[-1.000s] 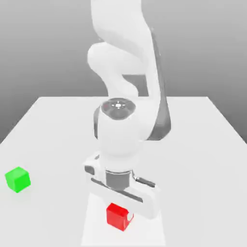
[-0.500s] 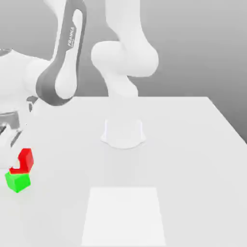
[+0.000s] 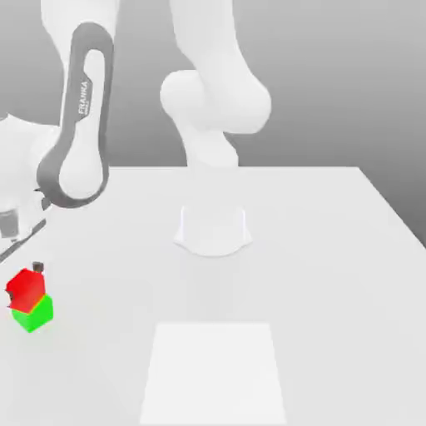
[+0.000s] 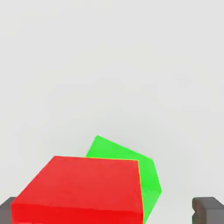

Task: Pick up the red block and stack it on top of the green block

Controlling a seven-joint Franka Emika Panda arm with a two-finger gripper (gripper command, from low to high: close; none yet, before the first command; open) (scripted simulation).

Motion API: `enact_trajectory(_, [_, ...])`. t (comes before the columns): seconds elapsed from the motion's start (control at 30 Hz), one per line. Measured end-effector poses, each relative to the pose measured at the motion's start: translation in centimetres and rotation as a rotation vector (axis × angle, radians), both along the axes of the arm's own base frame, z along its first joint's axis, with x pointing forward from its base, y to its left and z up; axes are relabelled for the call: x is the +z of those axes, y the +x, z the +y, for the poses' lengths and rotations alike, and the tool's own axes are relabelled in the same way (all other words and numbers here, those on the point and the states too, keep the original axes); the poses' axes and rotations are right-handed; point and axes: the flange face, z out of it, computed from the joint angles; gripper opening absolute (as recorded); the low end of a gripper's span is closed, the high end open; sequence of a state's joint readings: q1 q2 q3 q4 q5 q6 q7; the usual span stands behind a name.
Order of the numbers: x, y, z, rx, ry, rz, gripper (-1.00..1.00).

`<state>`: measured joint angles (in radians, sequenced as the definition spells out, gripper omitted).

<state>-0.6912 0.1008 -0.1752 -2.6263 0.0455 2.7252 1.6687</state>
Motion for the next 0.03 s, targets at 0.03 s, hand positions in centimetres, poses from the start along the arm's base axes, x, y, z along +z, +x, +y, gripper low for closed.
enact_trajectory(0.03, [1.15,-0.06,-0.02,-0.002,0.0,0.0,1.0])
